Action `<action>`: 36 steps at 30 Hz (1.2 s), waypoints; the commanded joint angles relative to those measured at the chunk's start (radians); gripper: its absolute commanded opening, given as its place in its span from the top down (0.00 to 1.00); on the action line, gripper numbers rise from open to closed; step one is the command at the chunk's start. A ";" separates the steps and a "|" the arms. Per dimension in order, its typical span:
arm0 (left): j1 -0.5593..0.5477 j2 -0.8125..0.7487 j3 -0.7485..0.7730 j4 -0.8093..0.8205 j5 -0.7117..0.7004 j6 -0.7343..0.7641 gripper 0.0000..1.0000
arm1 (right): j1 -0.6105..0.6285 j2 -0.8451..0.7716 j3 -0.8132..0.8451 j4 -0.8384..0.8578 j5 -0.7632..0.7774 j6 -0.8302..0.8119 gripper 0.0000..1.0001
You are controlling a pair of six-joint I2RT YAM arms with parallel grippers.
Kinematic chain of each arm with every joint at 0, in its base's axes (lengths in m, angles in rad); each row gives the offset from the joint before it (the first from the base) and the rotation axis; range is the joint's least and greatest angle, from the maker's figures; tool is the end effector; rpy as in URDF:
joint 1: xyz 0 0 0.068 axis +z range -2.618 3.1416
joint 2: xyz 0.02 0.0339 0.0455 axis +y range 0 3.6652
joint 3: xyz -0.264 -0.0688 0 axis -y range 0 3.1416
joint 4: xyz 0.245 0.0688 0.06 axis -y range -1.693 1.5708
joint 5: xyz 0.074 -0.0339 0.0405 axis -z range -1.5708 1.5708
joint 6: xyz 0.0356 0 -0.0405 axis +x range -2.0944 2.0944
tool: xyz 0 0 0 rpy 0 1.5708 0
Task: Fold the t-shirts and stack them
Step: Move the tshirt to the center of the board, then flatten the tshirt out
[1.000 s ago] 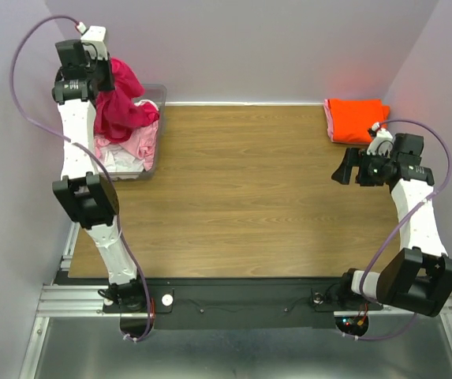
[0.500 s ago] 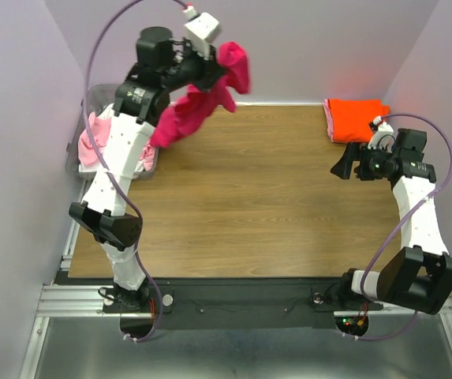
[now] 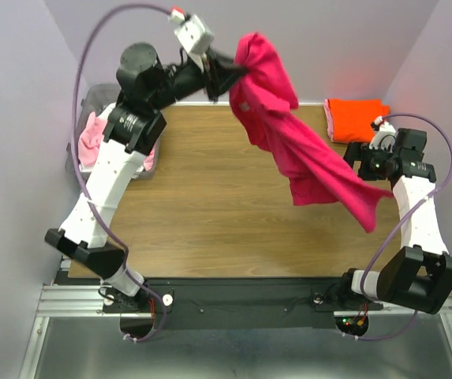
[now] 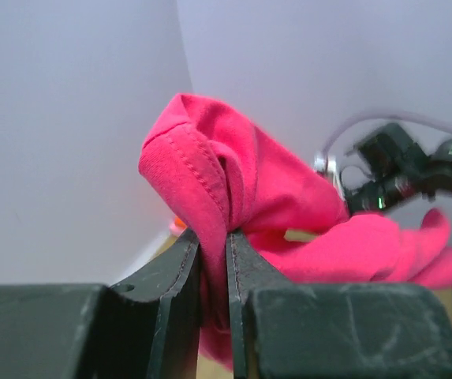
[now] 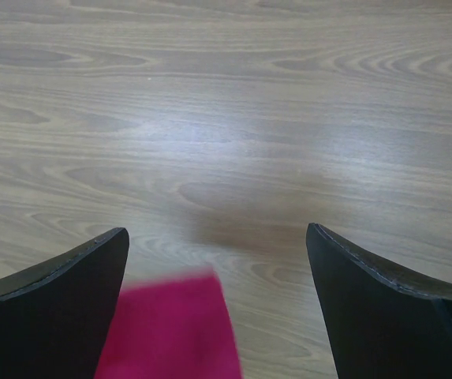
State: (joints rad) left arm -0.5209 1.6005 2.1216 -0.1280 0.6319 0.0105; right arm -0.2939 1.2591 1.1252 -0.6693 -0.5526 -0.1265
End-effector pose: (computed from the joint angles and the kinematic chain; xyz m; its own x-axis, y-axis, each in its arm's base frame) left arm 0.2544 -0.1702 0.5907 0.3414 -0.1861 -0.9213 0.8713 0.4303 0.2359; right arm 0.2564 -0.0581 0.3165 -0.6703 0.0907 -0.7365 -0.1884 0.9392 0.2871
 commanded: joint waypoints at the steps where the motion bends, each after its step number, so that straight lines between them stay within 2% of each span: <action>1: 0.079 -0.086 -0.415 0.099 0.028 -0.065 0.73 | -0.001 -0.036 0.021 0.037 0.080 -0.033 0.00; 2: 0.132 -0.124 -0.511 0.117 0.028 -0.085 0.54 | -0.001 -0.035 0.006 0.037 0.101 -0.053 0.00; 3: 0.172 -0.140 -0.690 0.123 0.031 -0.145 0.45 | -0.001 -0.035 -0.001 0.037 0.112 -0.064 0.00; 4: 0.212 -0.154 -0.771 0.152 0.049 -0.159 0.33 | -0.001 -0.036 -0.008 0.036 0.123 -0.074 0.00; 5: 0.252 -0.163 -0.840 0.154 0.099 -0.158 0.15 | -0.001 -0.035 -0.016 0.036 0.137 -0.088 0.00; 6: 0.333 -0.178 -0.895 0.140 0.106 -0.143 0.04 | -0.001 -0.033 -0.027 0.036 0.173 -0.117 0.00; 7: 0.366 -0.188 -0.975 0.104 0.104 -0.098 0.04 | -0.001 -0.033 -0.030 0.034 0.193 -0.133 0.00; 9: 0.436 -0.221 -1.018 0.074 0.114 -0.019 0.04 | -0.001 -0.033 -0.042 0.028 0.229 -0.188 0.00; 11: 0.440 -0.244 -1.026 0.016 0.060 0.101 0.04 | -0.001 -0.032 -0.042 -0.004 0.223 -0.229 0.00; 13: 0.435 -0.241 -1.013 -0.042 0.055 0.150 0.06 | -0.001 -0.004 -0.022 -0.105 0.171 -0.310 0.00; 14: 0.430 -0.231 -1.002 -0.073 0.060 0.178 0.08 | -0.001 0.009 -0.015 -0.146 0.155 -0.337 0.00; 15: 0.420 -0.197 -0.990 -0.144 0.054 0.250 0.16 | -0.001 0.023 -0.007 -0.192 0.123 -0.404 0.01; 16: 0.392 -0.180 -0.964 -0.177 0.048 0.284 0.20 | -0.001 0.034 0.005 -0.241 0.114 -0.436 0.03; 18: 0.351 -0.142 -0.951 -0.226 0.014 0.374 0.23 | -0.001 0.051 -0.004 -0.389 0.109 -0.517 0.06; 19: 0.299 -0.123 -0.953 -0.231 -0.024 0.409 0.23 | -0.001 0.054 -0.030 -0.409 0.117 -0.551 0.08; 23: 0.169 -0.045 -0.934 -0.214 -0.104 0.439 0.21 | 0.004 0.081 -0.109 -0.429 0.149 -0.570 0.18; 26: 0.087 0.039 -0.861 -0.203 -0.116 0.448 0.18 | 0.015 0.106 -0.123 -0.446 0.135 -0.576 0.21; 31: 0.009 0.166 -0.750 -0.190 -0.161 0.470 0.17 | 0.082 0.149 -0.156 -0.451 0.125 -0.572 0.22; 36: -0.025 0.274 -0.697 -0.165 -0.187 0.471 0.18 | 0.176 0.209 -0.185 -0.385 0.195 -0.524 0.23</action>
State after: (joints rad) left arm -0.5354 1.8431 1.3598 -0.3176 0.4759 0.4561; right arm -0.1791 1.4334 0.9524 -1.0912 -0.4061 -0.6731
